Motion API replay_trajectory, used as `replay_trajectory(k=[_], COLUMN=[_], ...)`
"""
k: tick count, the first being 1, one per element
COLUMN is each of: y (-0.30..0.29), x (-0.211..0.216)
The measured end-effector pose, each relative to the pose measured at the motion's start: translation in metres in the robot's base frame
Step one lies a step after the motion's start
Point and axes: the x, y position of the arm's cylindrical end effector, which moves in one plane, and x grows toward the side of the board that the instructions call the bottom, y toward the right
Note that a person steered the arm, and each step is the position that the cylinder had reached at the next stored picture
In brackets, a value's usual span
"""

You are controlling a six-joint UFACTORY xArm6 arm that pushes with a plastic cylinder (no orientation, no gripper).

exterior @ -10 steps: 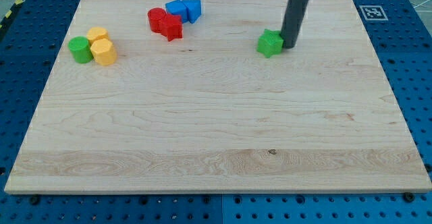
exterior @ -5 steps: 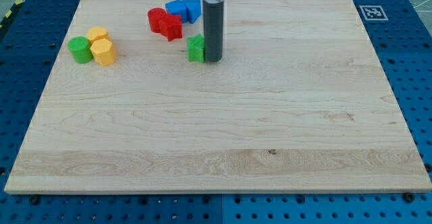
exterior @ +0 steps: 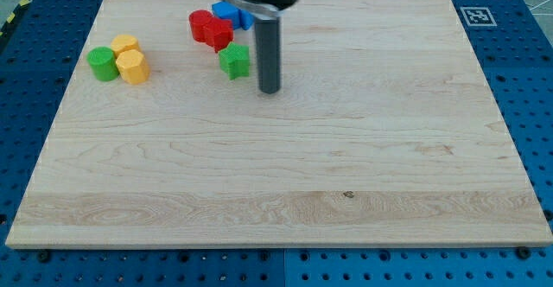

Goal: Slide the green star closer to the red star

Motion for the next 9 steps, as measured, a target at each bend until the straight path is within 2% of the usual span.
replay_trajectory(k=[1, 2, 7, 8, 9], y=[0.024, 0.018, -0.08, -0.045, -0.035], x=[-0.002, -0.017, -0.027, -0.041, -0.062])
